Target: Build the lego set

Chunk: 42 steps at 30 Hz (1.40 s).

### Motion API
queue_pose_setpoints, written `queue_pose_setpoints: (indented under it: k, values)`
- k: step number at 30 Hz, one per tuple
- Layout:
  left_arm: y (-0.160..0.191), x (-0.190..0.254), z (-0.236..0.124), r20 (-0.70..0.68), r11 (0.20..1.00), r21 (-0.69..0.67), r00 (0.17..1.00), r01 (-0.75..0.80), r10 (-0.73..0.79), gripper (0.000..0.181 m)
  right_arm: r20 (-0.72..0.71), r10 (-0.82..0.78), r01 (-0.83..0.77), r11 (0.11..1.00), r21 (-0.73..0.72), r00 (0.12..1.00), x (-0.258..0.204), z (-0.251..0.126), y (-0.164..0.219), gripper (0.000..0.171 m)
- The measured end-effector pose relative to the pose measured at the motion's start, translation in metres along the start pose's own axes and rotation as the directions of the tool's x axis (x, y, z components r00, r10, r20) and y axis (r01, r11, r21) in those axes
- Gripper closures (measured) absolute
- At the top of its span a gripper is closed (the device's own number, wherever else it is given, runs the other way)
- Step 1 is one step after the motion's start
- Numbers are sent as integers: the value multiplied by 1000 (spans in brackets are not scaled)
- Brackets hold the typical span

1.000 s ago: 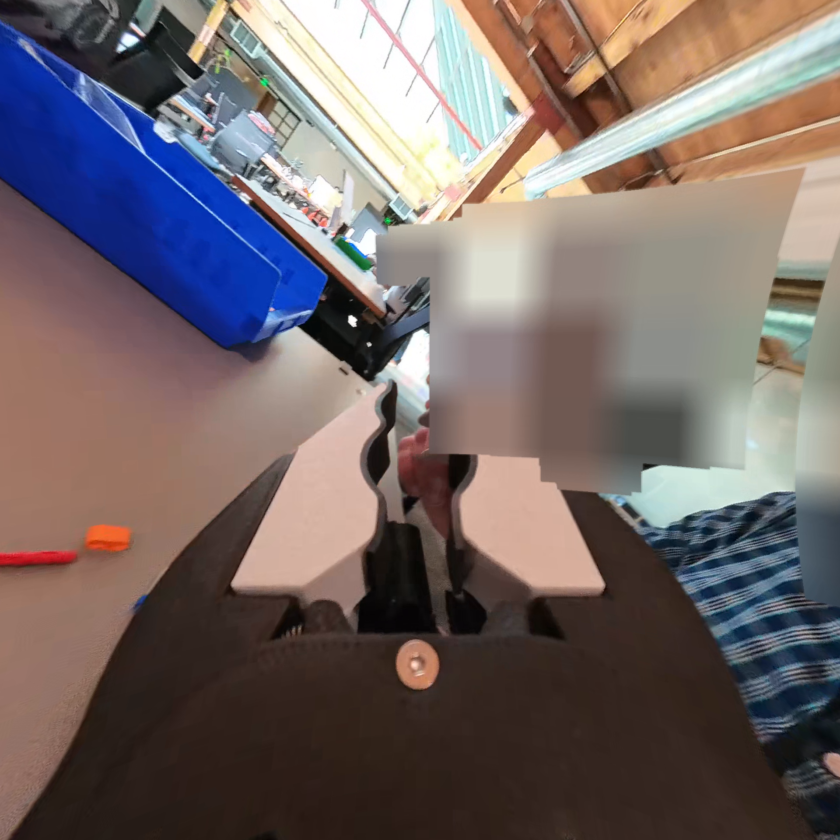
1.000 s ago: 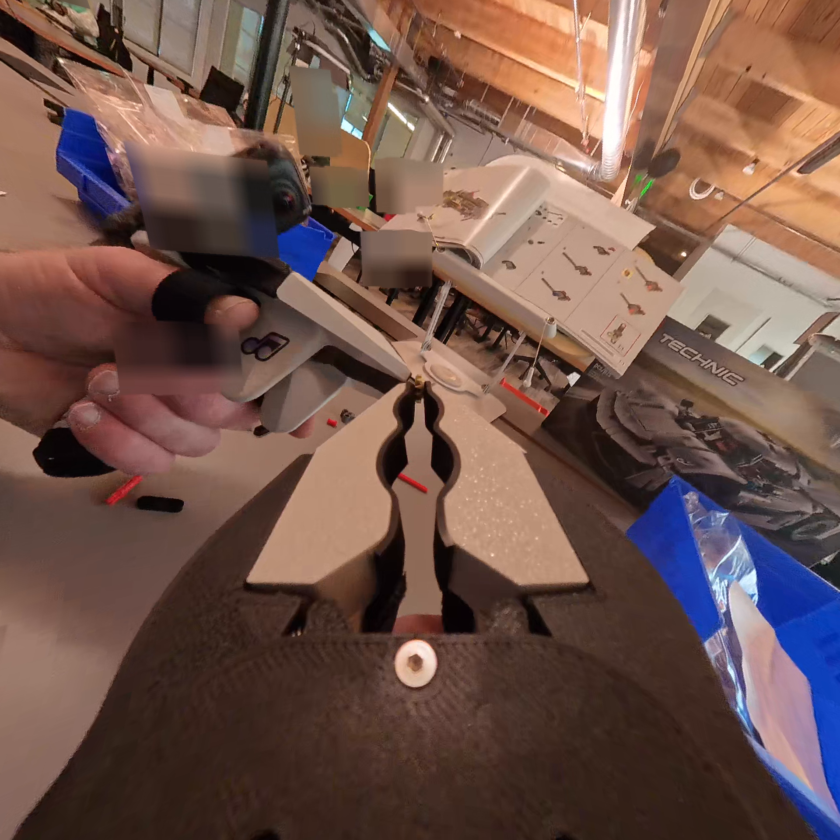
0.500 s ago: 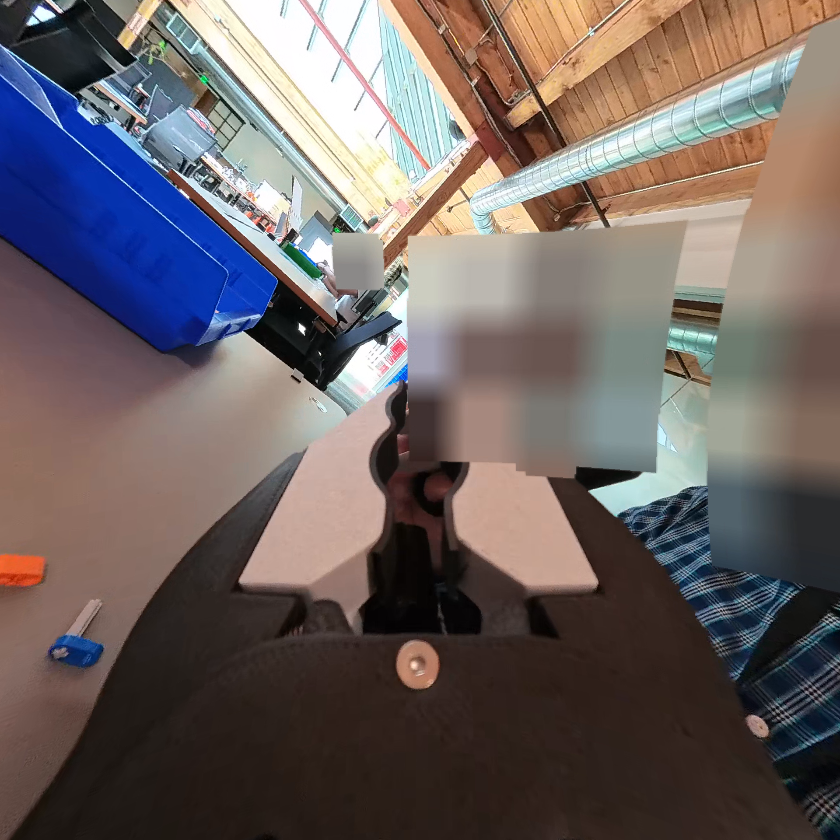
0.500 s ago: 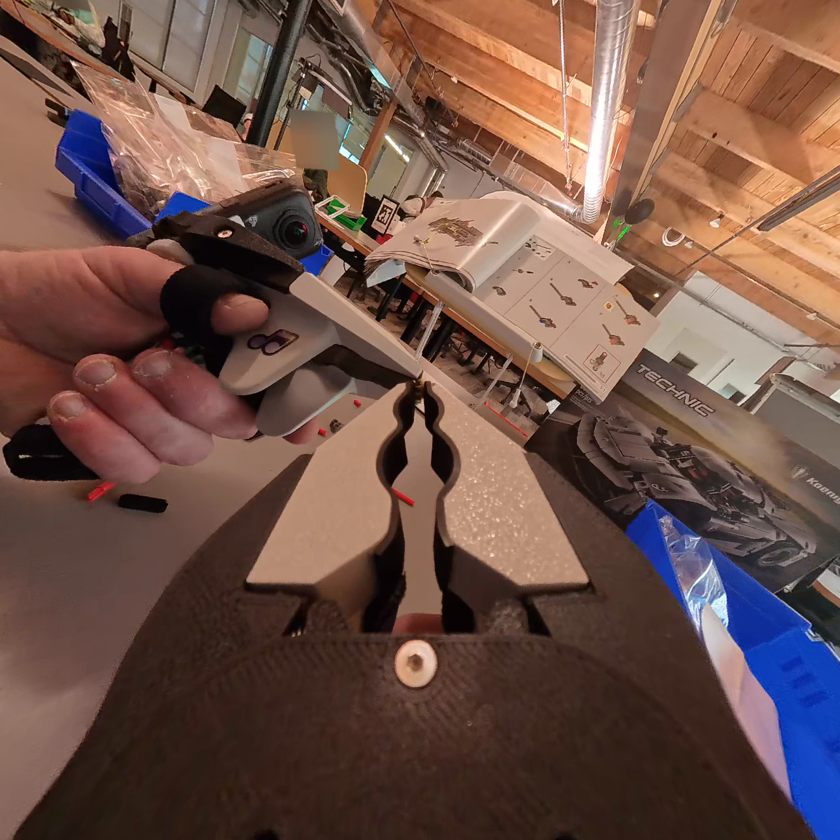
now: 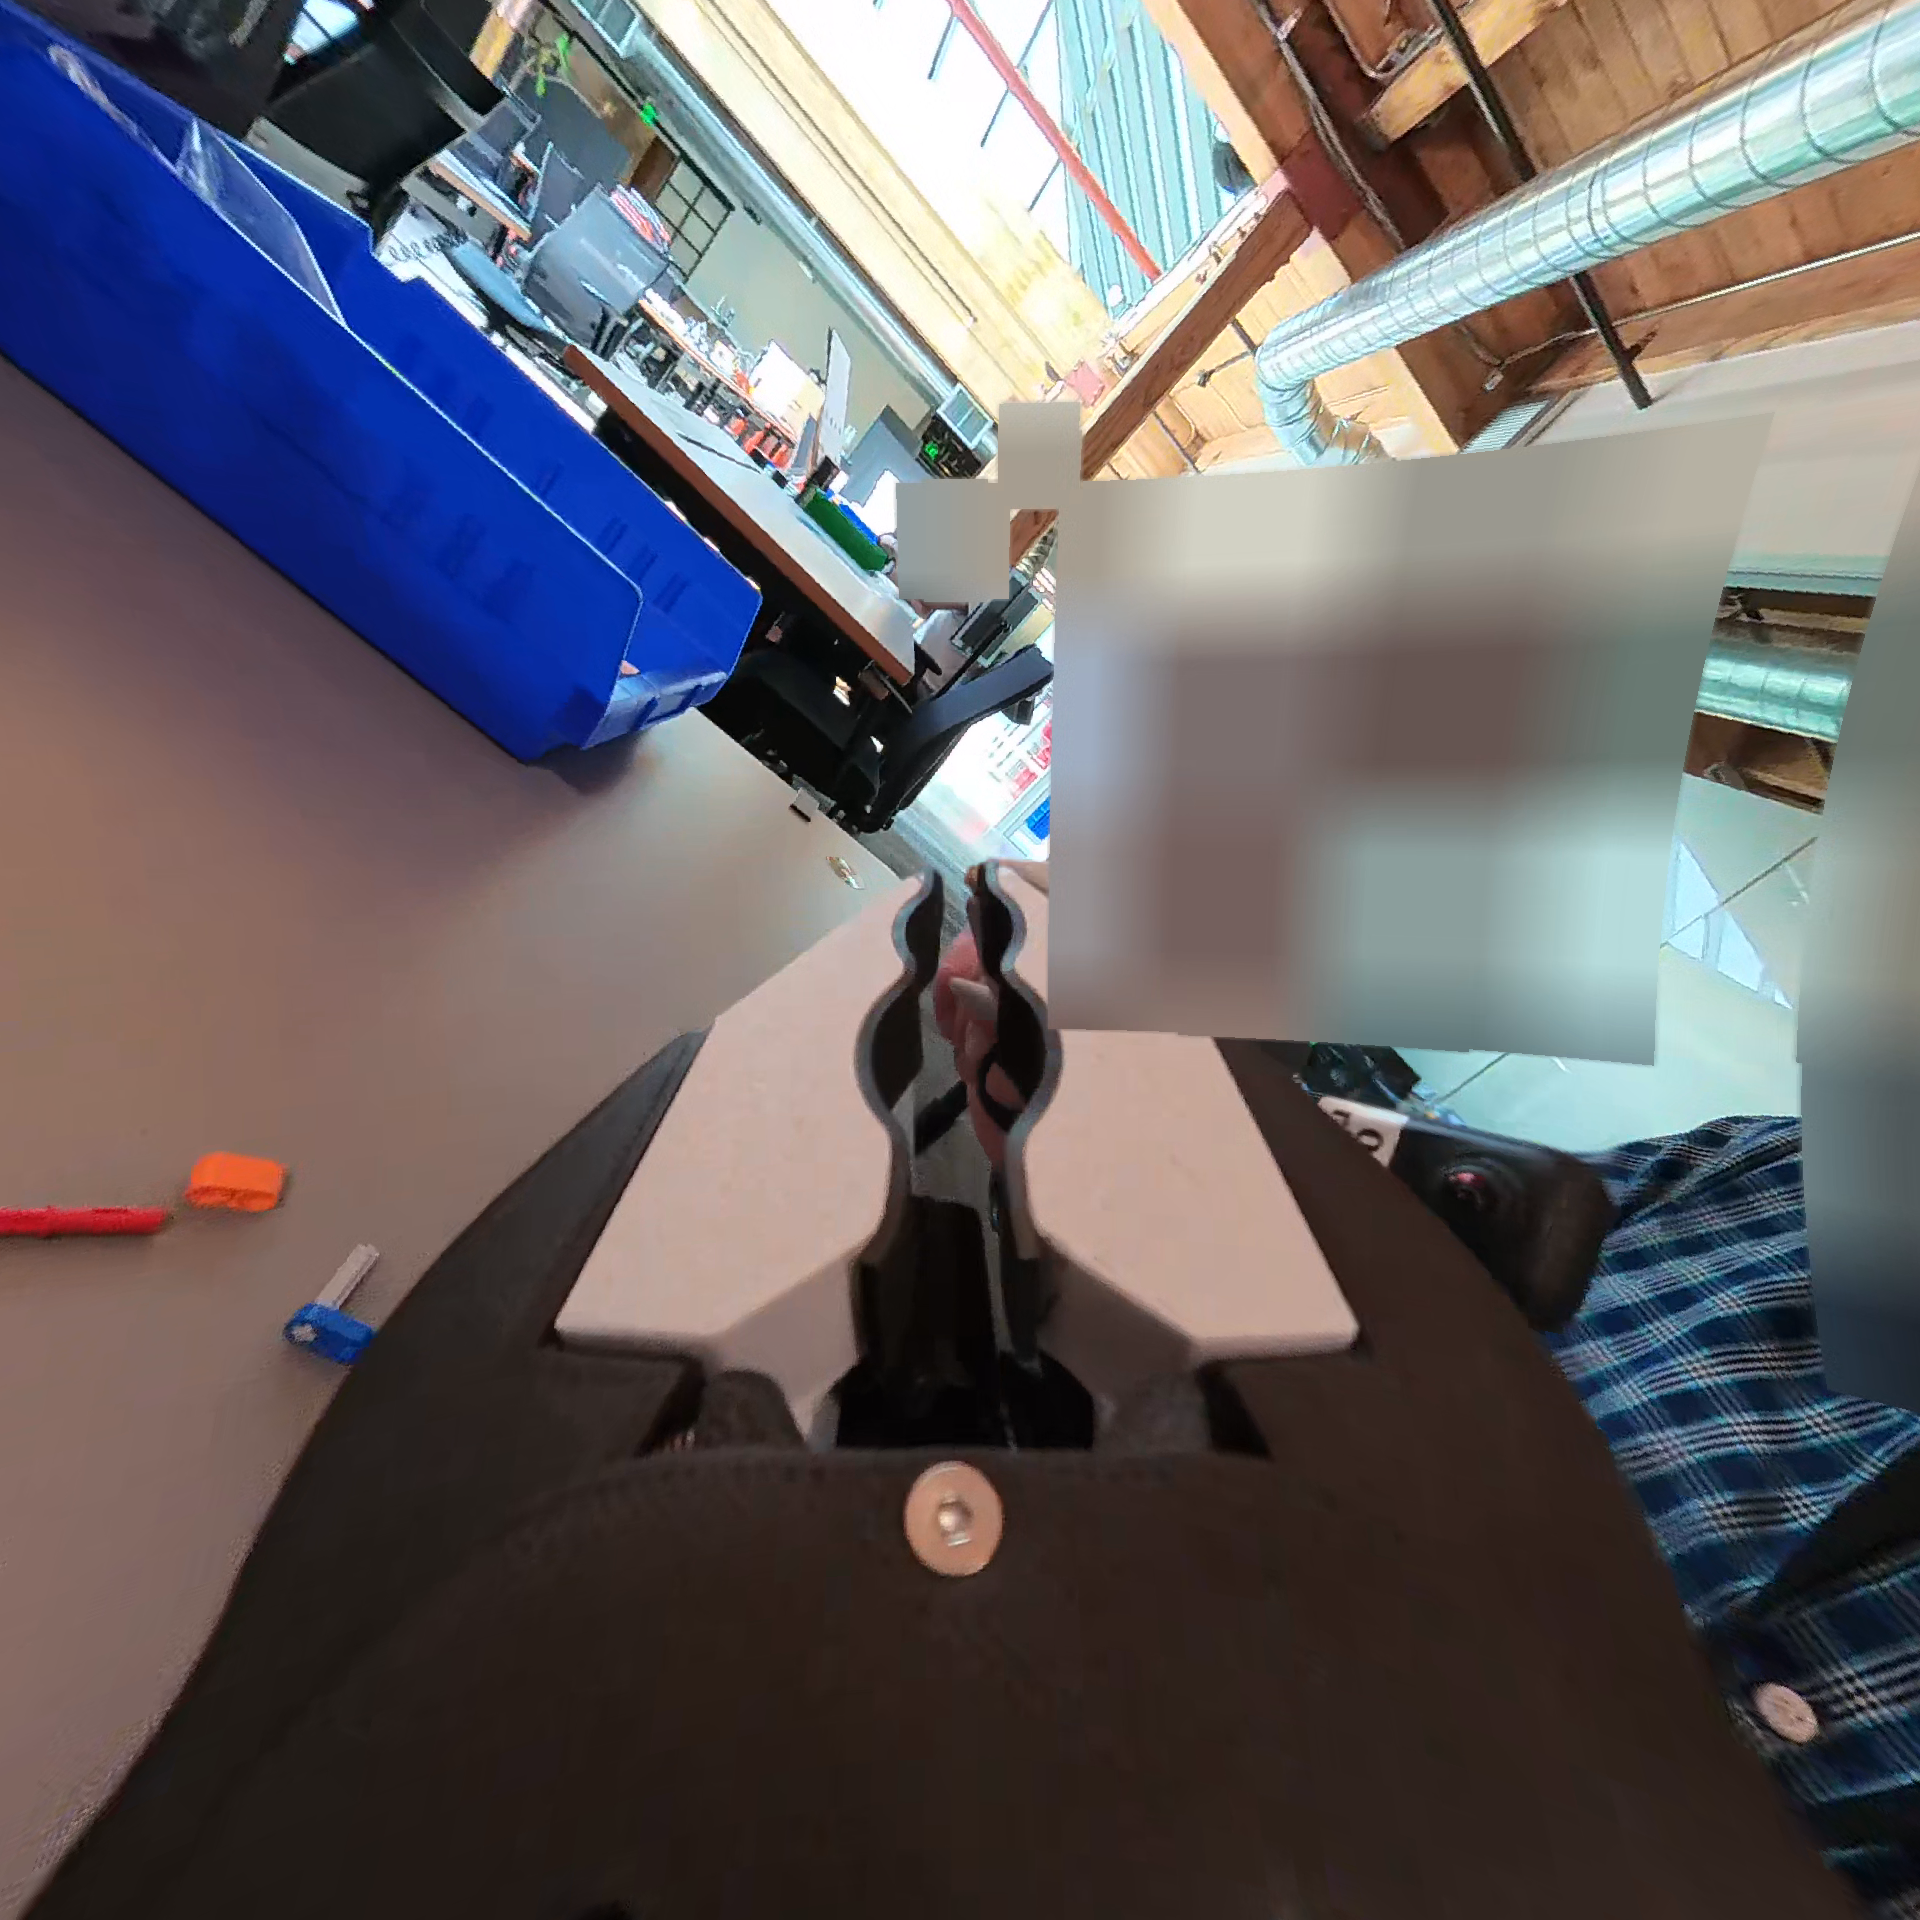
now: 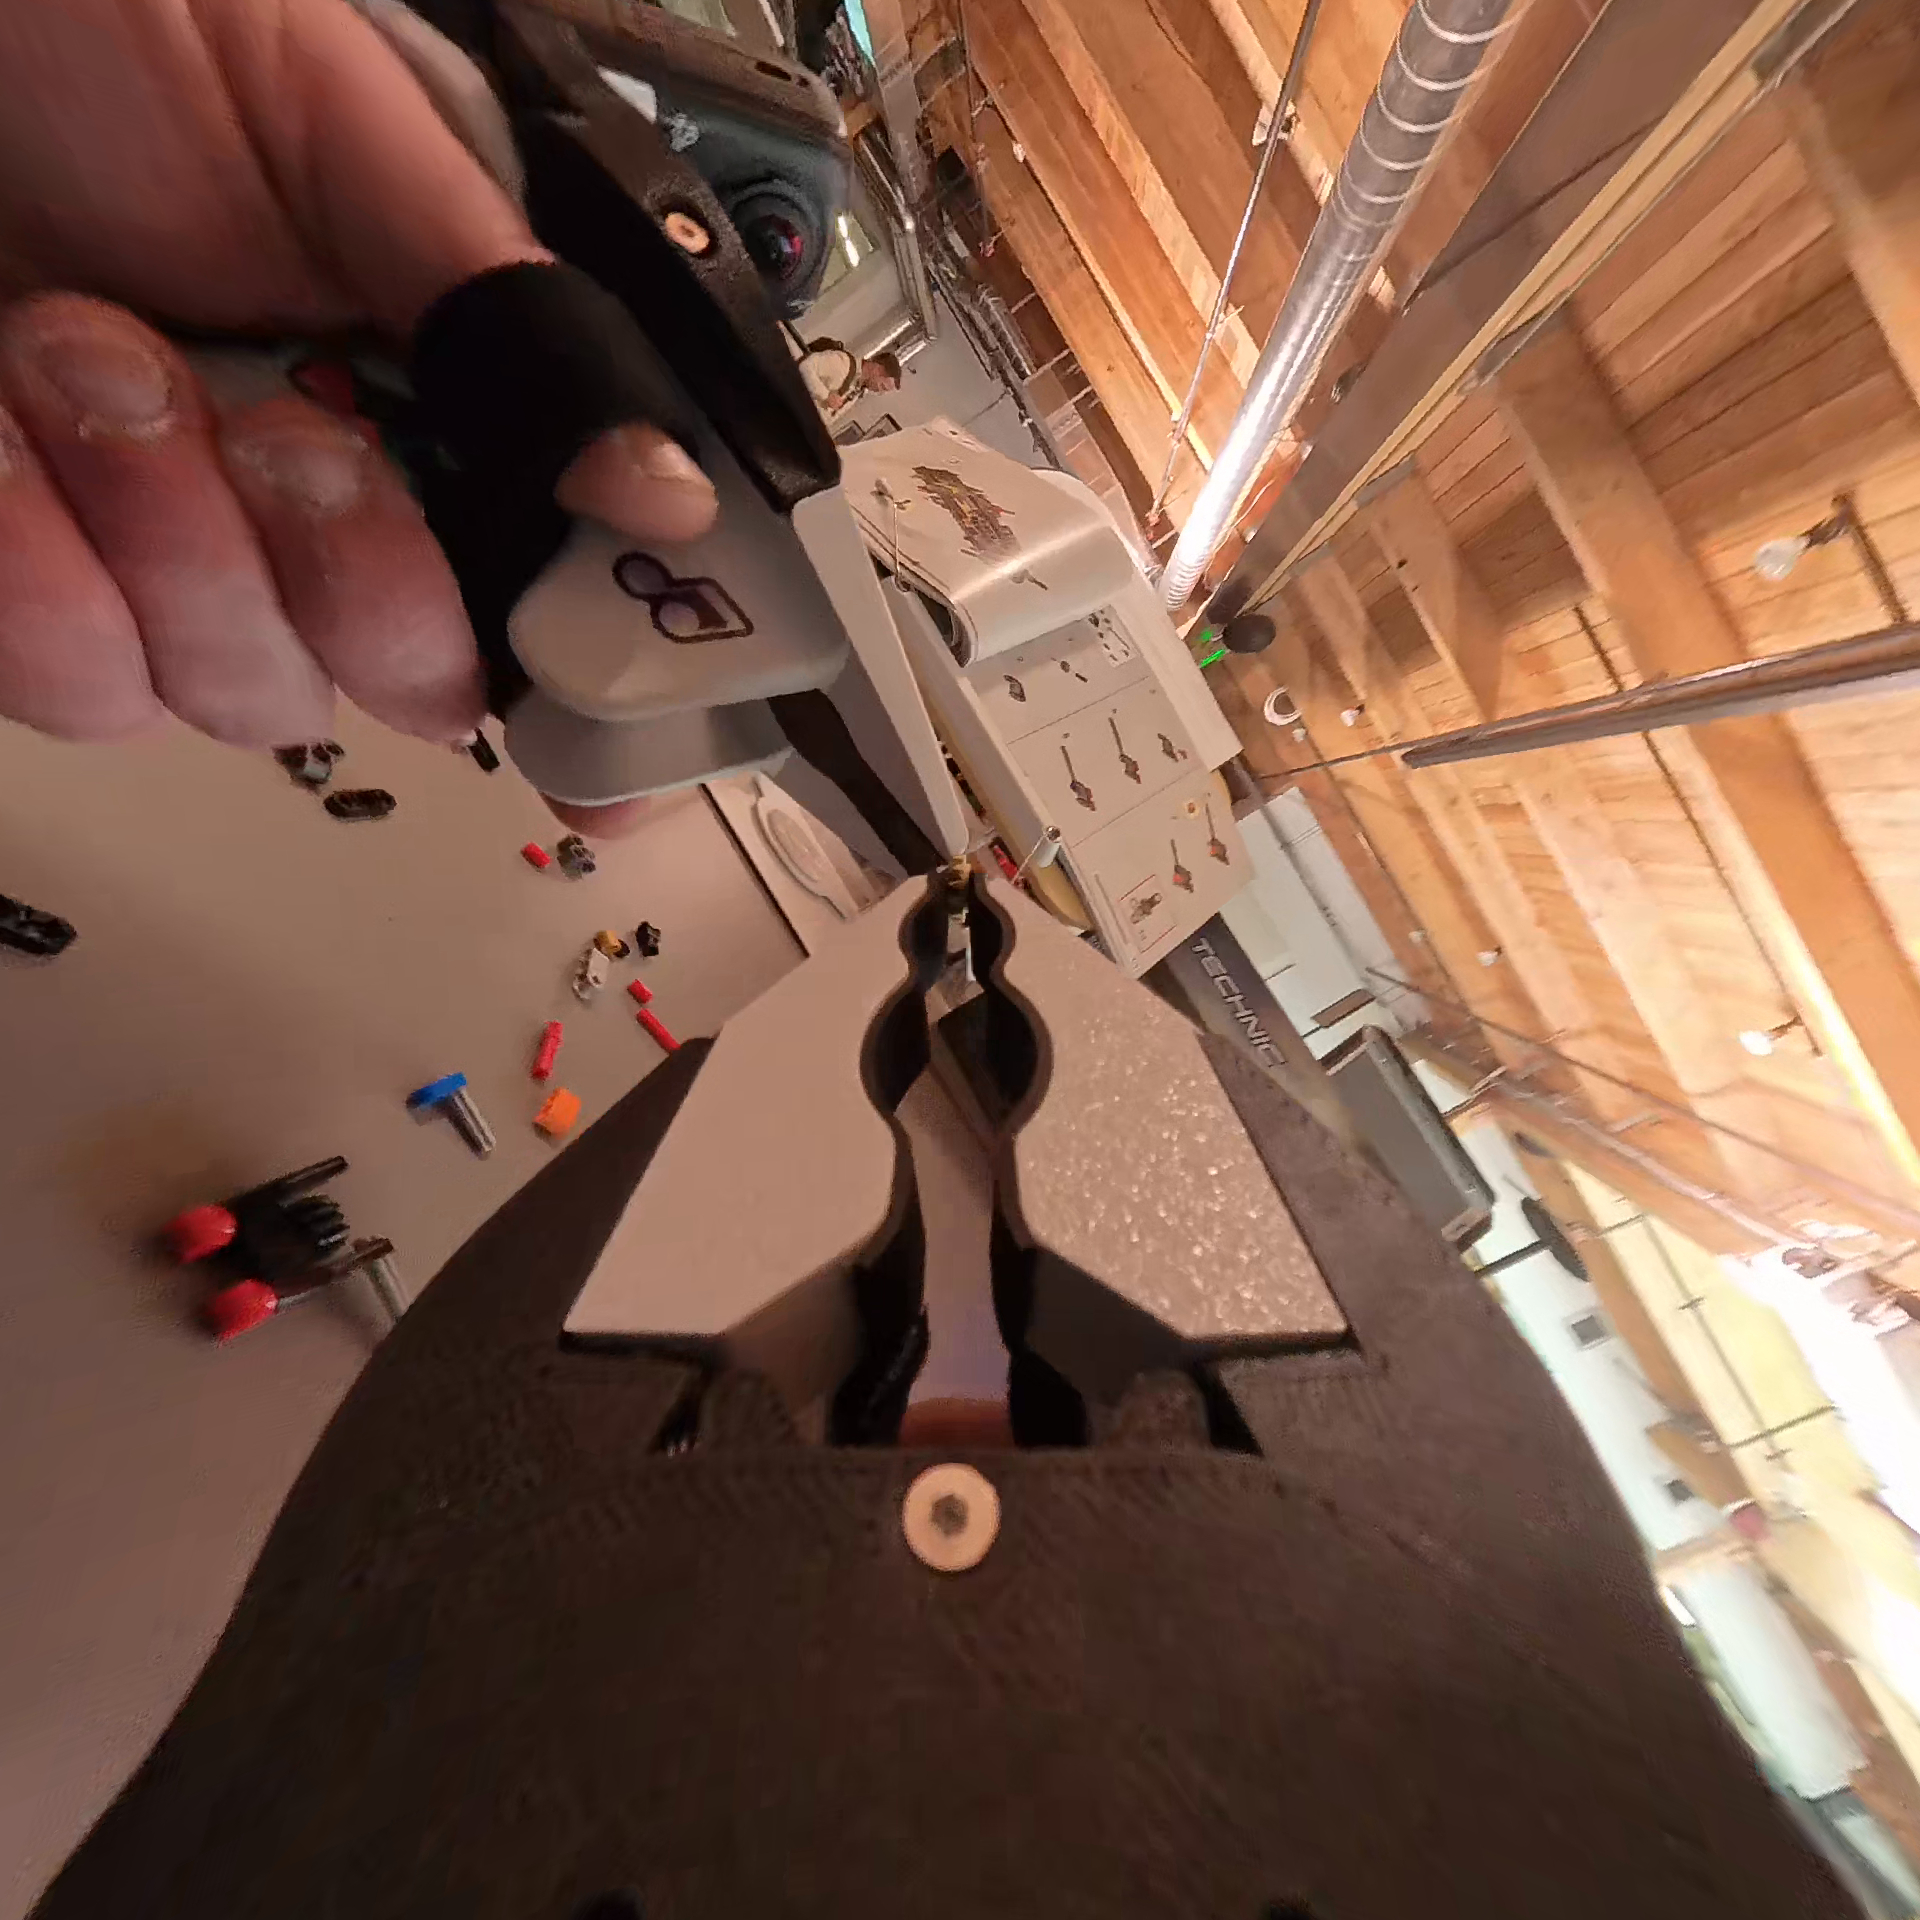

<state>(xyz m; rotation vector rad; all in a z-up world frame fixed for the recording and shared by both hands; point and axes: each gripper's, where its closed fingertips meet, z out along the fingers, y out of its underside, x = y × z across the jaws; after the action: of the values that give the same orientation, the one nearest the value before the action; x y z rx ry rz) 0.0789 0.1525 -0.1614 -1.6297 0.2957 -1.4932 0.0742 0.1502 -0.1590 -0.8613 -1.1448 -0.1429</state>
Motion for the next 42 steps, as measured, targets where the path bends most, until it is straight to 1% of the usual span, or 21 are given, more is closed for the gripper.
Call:
queue_pose_setpoints:
  k: [4, 7, 10, 13, 22, 28, 36, 39, 42]
  values:
    - [-3, 6, -2, -18, 1000, -5, 999, 30, -30, 172, -23, -90, 90, 996, 0, 996, 3, -1, 2, 170]
    - [1, 7, 1, -23, 998, -26, 998, 61, -61, 172, -37, -162, 163, 987, 14, 986, 2, -1, -1, 171]
    - [1, 8, 3, -27, 996, -17, 995, 90, -91, 174, -45, -220, 220, 975, 17, 975, 1, -1, -1, 171]
    - [1, 7, 5, -24, 994, -10, 994, 109, -110, 178, -48, -264, 265, 964, 17, 963, 2, -1, 1, 171]
    - [6, 4, 8, -11, 988, -31, 988, 153, -153, 178, -61, -366, 368, 929, 29, 928, -2, -4, 6, 171]
    - [9, -5, 6, 61, 991, -44, 990, 128, -125, 179, -45, -441, 442, 897, 29, 897, -9, 0, 12, 171]
    - [14, -27, 3, 175, 996, -24, 981, 87, -81, 180, 17, -419, 419, 908, 7, 908, -24, 7, 27, 168]
    - [11, -36, 0, 213, 998, -2, 975, 69, -67, 180, 30, -397, 397, 918, 7, 917, -27, 9, 29, 159]
    - [10, -42, -4, 253, 999, -8, 967, 32, -29, 180, 90, -306, 308, 951, -9, 948, -30, 8, 36, 151]
